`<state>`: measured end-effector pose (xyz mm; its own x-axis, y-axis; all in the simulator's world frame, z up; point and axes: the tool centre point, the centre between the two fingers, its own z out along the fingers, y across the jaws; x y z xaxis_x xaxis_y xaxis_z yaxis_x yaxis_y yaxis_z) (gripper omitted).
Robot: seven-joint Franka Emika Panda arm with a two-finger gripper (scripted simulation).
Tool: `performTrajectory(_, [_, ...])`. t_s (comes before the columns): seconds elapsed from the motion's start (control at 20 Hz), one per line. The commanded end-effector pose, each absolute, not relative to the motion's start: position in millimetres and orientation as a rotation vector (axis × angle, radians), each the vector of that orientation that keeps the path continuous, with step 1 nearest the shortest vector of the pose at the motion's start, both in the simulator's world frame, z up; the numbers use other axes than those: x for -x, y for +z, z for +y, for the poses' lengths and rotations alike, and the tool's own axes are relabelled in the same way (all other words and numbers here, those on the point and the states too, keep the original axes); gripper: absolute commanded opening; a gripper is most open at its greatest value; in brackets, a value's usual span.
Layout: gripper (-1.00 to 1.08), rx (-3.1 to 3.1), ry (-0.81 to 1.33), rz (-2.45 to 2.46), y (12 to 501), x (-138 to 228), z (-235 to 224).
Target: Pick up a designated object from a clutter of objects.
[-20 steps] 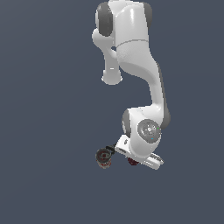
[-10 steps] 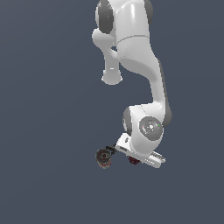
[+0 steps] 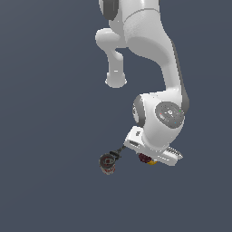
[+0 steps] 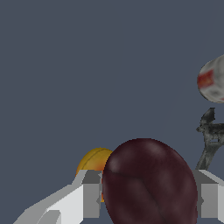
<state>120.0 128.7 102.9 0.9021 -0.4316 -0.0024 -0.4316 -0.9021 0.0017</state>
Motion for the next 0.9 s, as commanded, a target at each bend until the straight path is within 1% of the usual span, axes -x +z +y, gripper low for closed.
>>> performTrajectory(0.0, [-1.0, -3.064, -0.001, -0.695, 129.4, -115.1, 135.9])
performTrajectory(0.6, [-1.0, -3.063, 0.0, -0.696, 267.0, -88.7, 172.3])
performTrajectory(0.85, [-1.0, -3.063, 0.0, -0.696, 314.7, -80.8, 185.4])
